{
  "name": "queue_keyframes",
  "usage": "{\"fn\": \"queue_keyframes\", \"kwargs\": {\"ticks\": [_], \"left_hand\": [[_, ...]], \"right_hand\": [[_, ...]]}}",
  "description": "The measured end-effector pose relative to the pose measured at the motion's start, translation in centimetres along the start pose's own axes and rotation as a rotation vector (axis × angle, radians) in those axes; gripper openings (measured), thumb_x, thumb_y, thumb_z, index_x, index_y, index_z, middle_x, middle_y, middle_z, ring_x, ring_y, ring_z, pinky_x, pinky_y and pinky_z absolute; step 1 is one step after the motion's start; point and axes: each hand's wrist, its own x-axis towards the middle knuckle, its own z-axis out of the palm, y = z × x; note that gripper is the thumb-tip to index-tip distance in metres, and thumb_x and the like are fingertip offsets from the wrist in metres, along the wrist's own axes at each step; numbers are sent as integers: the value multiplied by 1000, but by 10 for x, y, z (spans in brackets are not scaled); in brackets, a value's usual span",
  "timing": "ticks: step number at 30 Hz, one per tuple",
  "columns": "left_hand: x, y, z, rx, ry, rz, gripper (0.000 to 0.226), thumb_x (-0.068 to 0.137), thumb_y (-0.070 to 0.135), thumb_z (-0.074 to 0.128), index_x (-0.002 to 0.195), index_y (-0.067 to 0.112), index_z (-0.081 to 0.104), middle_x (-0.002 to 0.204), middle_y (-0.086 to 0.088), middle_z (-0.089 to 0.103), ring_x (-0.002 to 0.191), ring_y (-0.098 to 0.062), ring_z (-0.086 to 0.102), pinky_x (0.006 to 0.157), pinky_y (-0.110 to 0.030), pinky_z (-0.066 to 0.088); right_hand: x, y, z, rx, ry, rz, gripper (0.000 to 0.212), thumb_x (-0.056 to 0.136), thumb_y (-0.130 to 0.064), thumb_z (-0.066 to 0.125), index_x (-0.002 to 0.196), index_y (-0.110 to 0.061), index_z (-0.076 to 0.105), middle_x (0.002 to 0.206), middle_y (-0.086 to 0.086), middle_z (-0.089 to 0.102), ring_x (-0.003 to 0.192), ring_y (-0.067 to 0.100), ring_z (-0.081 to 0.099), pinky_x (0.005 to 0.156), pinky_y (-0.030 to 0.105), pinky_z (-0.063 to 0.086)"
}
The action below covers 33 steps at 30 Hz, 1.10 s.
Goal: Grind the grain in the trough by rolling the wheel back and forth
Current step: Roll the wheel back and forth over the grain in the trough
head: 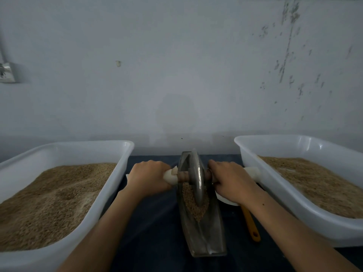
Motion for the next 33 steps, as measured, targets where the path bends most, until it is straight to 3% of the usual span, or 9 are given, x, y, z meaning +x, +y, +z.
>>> {"fn": "queue_keyframes", "kwargs": {"ticks": [3,6,9,12,19,23,25,29,33], "left_hand": [[0,-1,2,-14,-31,6,16,77,49,61,77,34,55,75,14,56,75,-7,55,65,-26,38],[1,-4,6,-19,-34,2,15,76,49,63,78,36,55,76,14,57,76,-7,56,66,-26,39],[2,-4,10,-6,-33,5,16,75,50,63,78,37,54,75,15,55,74,-7,54,65,-25,38],[3,-7,14,-33,-59,-8,15,76,49,63,80,38,53,77,16,55,74,-6,53,66,-26,39],[8,-7,19,-28,-36,-41,17,76,46,64,87,35,57,87,12,63,80,-10,57,71,-27,44],[7,-7,19,-39,-69,-34,20,78,44,65,93,32,60,92,10,64,80,-8,55,70,-25,41],[5,-8,18,-52,-114,-20,23,79,43,66,97,31,60,94,10,63,82,-7,54,73,-25,41],[4,-7,9,-88,-258,-7,24,77,40,69,97,31,60,96,9,63,91,-13,58,83,-32,47],[4,-5,7,-67,-318,-1,24,76,40,69,88,37,48,85,13,53,81,-9,50,72,-27,38]], "right_hand": [[0,5,0,45,-41,66,24,85,-22,59,88,-24,35,81,-9,47,78,16,52,57,27,26],[-1,11,0,-26,-70,107,14,87,-29,57,90,-25,44,91,-6,57,83,15,55,69,28,36],[2,12,1,-40,-104,116,13,89,-22,55,93,-25,44,98,-3,60,90,16,56,78,28,38],[8,12,2,-99,-106,86,15,90,-16,52,94,-24,40,102,-1,60,93,19,57,74,27,31],[17,13,4,-168,-77,49,16,91,-14,50,105,-20,45,106,1,59,97,23,56,80,32,37],[13,10,2,-143,-52,53,13,90,-16,52,95,-24,42,100,-2,61,92,20,57,74,30,38],[12,9,0,-138,-96,84,14,88,-18,55,93,-25,43,98,-2,62,90,19,58,73,30,42],[13,6,-9,-169,-284,122,25,86,-19,58,109,-26,58,99,-1,63,86,16,57,71,27,42],[15,5,-10,-185,-360,139,24,86,-20,59,109,-26,61,90,-2,61,79,14,57,66,26,40]]}}
